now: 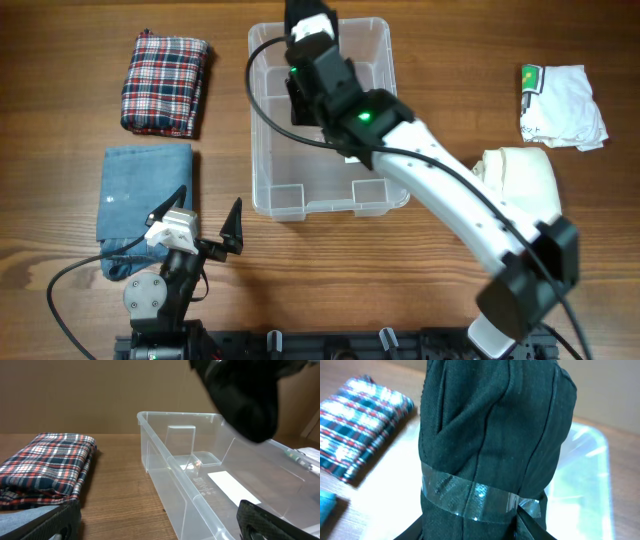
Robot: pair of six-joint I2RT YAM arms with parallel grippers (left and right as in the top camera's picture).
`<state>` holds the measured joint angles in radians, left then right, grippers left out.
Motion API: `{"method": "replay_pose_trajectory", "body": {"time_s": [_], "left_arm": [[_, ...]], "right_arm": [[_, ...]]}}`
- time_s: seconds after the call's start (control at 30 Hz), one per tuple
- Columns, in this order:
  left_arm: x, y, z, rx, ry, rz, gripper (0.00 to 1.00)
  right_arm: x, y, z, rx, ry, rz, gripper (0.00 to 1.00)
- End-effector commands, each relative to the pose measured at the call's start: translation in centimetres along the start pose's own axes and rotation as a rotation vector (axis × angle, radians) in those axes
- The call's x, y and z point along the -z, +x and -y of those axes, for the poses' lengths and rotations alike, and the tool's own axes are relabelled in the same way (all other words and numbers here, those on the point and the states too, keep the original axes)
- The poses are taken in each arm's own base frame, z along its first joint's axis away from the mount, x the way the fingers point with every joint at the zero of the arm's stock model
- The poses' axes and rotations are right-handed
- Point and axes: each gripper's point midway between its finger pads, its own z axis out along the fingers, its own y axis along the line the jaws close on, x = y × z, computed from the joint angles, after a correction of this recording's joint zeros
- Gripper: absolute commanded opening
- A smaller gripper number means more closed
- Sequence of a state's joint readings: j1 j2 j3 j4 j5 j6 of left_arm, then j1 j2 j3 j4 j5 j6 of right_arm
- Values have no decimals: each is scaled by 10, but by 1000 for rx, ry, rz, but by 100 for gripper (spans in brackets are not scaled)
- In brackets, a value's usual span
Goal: Pack container
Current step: 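Carry the black garment into the clear bin's left side, then open the right gripper to release the garment and withdraw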
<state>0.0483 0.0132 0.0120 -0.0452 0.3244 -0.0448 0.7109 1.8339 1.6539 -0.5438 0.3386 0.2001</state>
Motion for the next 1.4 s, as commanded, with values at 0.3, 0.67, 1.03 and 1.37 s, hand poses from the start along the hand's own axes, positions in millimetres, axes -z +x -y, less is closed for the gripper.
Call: {"method": "replay_pose_trajectory", "body": {"time_s": [0.3, 0.67, 1.03, 1.37], "left_arm": [[0, 1, 0, -15, 1, 1, 100], [0, 1, 0, -15, 1, 0, 100], [0, 1, -1, -15, 1, 0, 100], [0, 1, 0, -15, 1, 0, 100]], "right_arm": [[-85, 34, -32, 26, 2, -18, 45], [-104, 46, -28, 67, 47, -26, 62], [-105, 41, -29, 59, 47, -5, 64], [-90, 20, -5, 35, 165, 59, 77]]}}
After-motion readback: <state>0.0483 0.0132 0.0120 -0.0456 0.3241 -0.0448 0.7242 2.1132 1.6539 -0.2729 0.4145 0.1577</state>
